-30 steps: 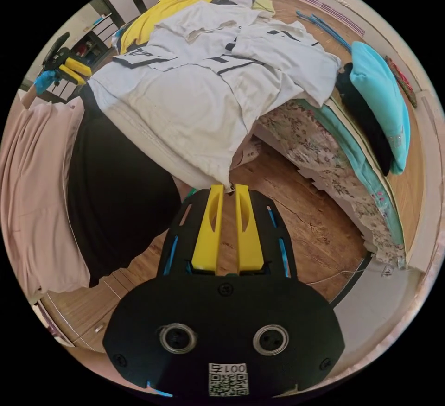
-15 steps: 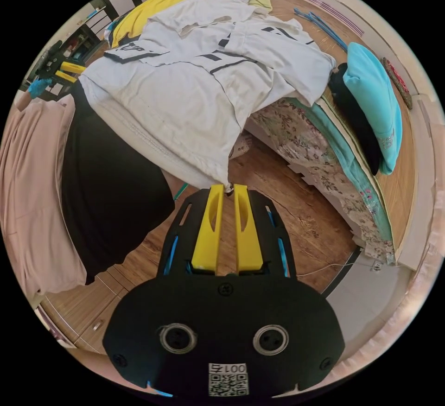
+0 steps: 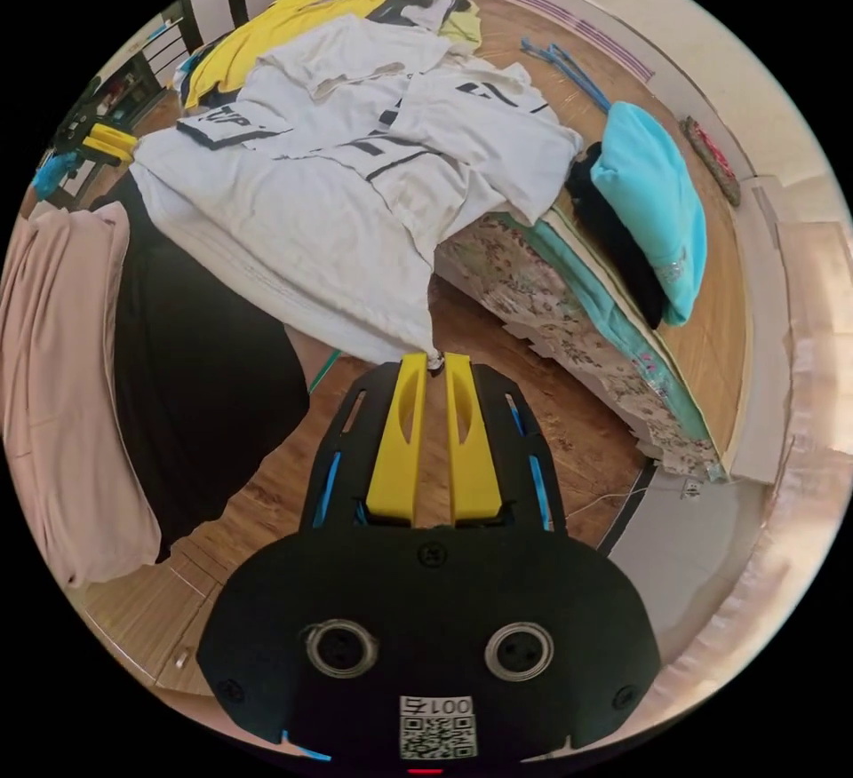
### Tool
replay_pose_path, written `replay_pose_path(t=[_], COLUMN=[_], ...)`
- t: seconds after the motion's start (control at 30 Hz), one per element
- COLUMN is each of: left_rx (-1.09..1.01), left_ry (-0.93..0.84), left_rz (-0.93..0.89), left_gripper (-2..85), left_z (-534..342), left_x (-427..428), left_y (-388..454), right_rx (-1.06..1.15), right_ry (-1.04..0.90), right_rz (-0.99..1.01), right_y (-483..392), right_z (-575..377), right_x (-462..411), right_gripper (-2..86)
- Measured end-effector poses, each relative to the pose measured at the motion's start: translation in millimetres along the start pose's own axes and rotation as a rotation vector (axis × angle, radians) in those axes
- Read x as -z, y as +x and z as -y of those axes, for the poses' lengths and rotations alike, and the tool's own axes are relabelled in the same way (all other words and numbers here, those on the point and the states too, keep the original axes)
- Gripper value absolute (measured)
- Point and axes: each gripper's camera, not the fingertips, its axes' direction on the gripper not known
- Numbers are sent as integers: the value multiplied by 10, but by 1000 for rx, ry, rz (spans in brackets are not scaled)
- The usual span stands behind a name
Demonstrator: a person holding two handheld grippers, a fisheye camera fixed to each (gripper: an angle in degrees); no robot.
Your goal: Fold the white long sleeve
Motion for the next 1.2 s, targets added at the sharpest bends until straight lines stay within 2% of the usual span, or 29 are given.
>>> replay_pose_path(t=[0.4,0.63,0.93,1.07,1.2], left_rx=[-75,-152,-250,-200,-105], left_ry=[73,0,-46,60,164], left_rz=[28,4,-133,-146,-28], left_gripper=[3,3,3,3,3], left_z=[-194,-268,-288,-234,-74], left_x=[761,887,1000,1125,1292], left_y=[-64,47,123,-65,-358], right_rx=[4,35,40,-3,-27], right_ry=[126,92,44,134,234], right_rz=[-184,-150,-85,-111,-171], right_y=[-172,-301,-297,-126,72], right_z=[-154,-292,-507,-451,-148], right_x=[963,1111,1354,1504,1584], right_gripper=[19,20,21,21,23])
